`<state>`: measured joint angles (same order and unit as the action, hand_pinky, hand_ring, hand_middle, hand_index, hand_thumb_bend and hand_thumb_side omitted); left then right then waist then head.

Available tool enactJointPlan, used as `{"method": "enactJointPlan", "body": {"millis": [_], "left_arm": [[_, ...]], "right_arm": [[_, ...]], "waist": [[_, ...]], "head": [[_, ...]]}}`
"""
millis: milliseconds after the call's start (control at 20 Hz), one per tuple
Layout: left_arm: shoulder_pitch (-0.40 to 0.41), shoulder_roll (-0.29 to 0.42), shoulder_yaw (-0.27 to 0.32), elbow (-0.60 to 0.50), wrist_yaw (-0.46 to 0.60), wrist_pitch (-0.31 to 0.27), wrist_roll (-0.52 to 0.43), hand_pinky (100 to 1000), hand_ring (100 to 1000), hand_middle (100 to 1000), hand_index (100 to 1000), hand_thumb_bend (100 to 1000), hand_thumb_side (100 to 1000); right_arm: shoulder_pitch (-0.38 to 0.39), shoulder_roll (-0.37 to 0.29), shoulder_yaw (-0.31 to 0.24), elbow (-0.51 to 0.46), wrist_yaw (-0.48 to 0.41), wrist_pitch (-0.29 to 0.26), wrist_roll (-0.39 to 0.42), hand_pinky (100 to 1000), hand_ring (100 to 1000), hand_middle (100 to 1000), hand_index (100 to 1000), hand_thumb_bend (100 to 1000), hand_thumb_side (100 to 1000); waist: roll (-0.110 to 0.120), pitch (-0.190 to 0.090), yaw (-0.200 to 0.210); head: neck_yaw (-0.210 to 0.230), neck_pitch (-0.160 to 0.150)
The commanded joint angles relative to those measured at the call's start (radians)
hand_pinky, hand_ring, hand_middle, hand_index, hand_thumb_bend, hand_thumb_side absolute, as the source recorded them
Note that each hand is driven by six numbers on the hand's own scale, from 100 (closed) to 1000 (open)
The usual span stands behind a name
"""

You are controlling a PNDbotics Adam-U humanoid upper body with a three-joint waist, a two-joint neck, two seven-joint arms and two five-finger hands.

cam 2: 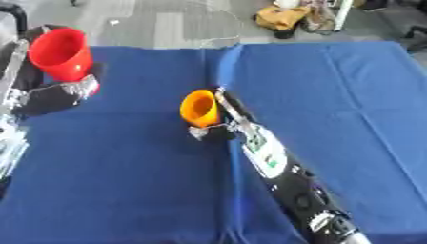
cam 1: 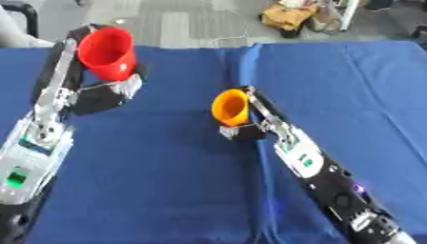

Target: Pour the contents of one cup into another cup.

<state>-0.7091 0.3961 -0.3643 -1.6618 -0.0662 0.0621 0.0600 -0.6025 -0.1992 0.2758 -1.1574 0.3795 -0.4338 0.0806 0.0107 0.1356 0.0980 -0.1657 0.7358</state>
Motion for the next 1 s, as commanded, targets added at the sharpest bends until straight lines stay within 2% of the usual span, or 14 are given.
{"method": "enactJointPlan", "body": {"millis": [50, 250, 450, 700, 750, 800, 1000], "left_arm": [[-0.053, 0.074, -0.014, -0.043, 0.001, 0.014, -0.035, 254, 502, 478, 700, 193, 100], [-0.094, 0.096, -0.028, -0.041, -0.006, 0.011, -0.059, 240, 490, 468, 700, 194, 100], [-0.115, 0.093, -0.039, -0.010, -0.037, -0.002, -0.065, 235, 485, 464, 701, 197, 100], [-0.133, 0.079, -0.052, 0.033, -0.107, -0.037, -0.059, 237, 484, 463, 702, 201, 100], [-0.134, 0.076, -0.055, 0.038, -0.121, -0.045, -0.057, 237, 484, 463, 702, 247, 100], [-0.135, 0.073, -0.057, 0.044, -0.132, -0.052, -0.055, 238, 484, 463, 702, 200, 100], [-0.136, 0.064, -0.063, 0.057, -0.160, -0.077, -0.047, 241, 485, 463, 703, 204, 100]], "right_arm": [[-0.013, -0.020, 0.033, -0.081, -0.004, -0.024, 0.070, 530, 514, 227, 423, 100, 100], [-0.024, -0.023, 0.071, -0.165, -0.070, -0.025, 0.162, 521, 513, 229, 425, 100, 100], [-0.036, -0.023, 0.101, -0.234, -0.167, 0.005, 0.235, 513, 509, 228, 423, 100, 100], [-0.049, -0.023, 0.138, -0.280, -0.320, 0.074, 0.317, 499, 502, 225, 418, 100, 108], [-0.051, -0.024, 0.144, -0.286, -0.348, 0.089, 0.333, 498, 503, 226, 418, 100, 110], [-0.052, -0.024, 0.149, -0.288, -0.372, 0.104, 0.347, 496, 502, 226, 418, 100, 114], [-0.050, -0.018, 0.177, -0.263, -0.463, 0.164, 0.407, 491, 502, 230, 419, 100, 126]], "waist": [[0.002, -0.019, -0.002], [0.001, -0.021, -0.008], [-0.003, -0.022, -0.013], [-0.007, -0.022, -0.014], [-0.008, -0.022, -0.014], [-0.009, -0.021, -0.013], [-0.011, -0.021, -0.010]], "head": [[-0.002, -0.011], [-0.002, -0.013], [0.000, -0.014], [-0.001, -0.014], [-0.001, -0.013], [-0.001, -0.013], [-0.004, -0.013]]}}
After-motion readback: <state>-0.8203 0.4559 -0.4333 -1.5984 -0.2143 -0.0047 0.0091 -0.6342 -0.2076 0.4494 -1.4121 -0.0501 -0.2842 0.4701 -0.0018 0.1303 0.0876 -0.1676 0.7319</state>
